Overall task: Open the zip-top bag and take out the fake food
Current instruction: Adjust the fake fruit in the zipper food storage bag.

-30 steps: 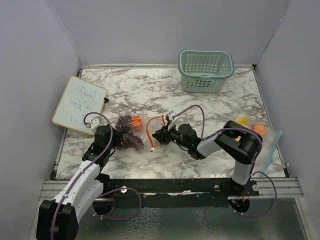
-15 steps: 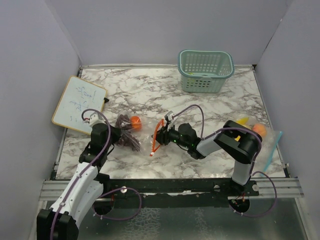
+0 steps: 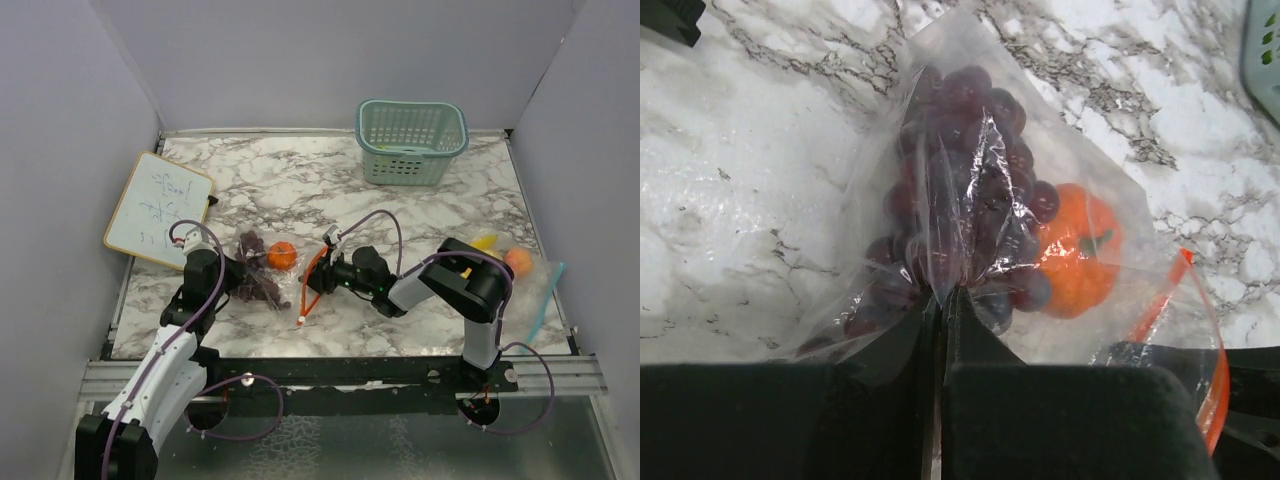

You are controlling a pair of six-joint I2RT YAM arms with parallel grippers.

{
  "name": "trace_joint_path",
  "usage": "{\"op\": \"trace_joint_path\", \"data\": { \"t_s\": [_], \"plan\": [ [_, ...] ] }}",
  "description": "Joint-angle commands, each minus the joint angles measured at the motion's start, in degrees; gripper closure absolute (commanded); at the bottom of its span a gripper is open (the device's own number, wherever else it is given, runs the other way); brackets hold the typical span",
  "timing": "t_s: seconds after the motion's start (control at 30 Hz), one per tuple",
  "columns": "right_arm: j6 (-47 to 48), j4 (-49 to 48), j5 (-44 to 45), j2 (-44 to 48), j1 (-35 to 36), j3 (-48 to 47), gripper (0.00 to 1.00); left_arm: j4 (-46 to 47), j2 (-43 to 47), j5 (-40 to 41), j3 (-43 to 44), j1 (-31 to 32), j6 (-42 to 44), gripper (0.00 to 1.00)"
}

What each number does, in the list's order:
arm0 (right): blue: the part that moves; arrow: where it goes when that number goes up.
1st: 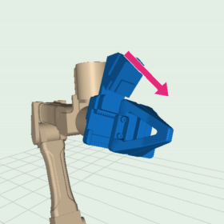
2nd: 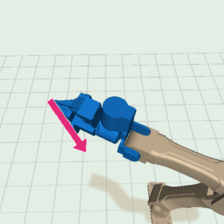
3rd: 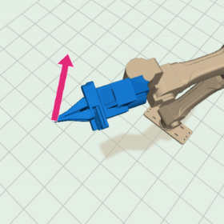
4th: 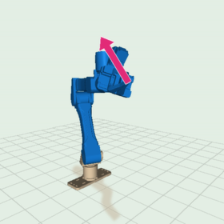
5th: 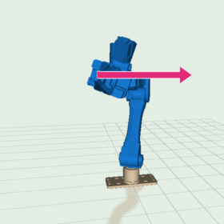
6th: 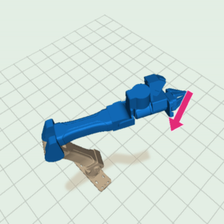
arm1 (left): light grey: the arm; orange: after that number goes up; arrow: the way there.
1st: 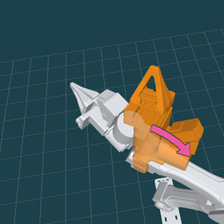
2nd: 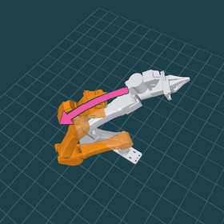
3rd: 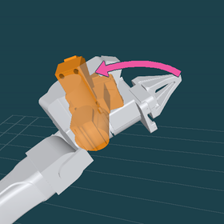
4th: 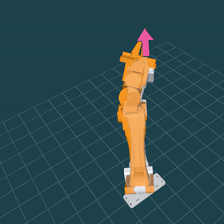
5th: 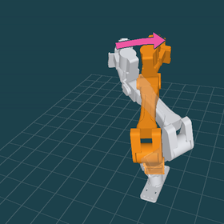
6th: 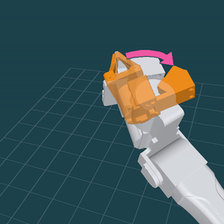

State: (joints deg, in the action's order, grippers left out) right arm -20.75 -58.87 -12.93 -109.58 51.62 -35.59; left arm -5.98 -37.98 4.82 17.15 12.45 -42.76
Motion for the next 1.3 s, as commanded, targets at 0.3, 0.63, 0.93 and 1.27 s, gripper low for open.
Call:
{"op": "trace_joint_path", "data": {
  "t_s": [0.3, 0.63, 0.93, 1.27],
  "plan": [
    [-1.06, -3.97, -5.27, 0.22, -0.29, -2.26, 0.57, 1.52, -0.27, -0.33, 0.82, -0.15, -0.75, 1.00],
    [-2.42, -5.80, -5.73, -1.70, -0.29, -2.69, 0.57, -2.72, 3.05, -3.13, 7.64, -0.07, 2.41, 1.00],
    [-2.25, -3.33, -6.14, -2.13, -0.29, -3.15, 0.57, 0.80, -0.46, -2.74, 0.32, -0.09, -0.10, 1.00],
    [-1.15, -3.83, -6.32, -0.72, -0.20, -0.30, 0.52, 0.01, -0.85, -0.49, -0.95, -0.08, 0.62, 1.00]
  ]
}}
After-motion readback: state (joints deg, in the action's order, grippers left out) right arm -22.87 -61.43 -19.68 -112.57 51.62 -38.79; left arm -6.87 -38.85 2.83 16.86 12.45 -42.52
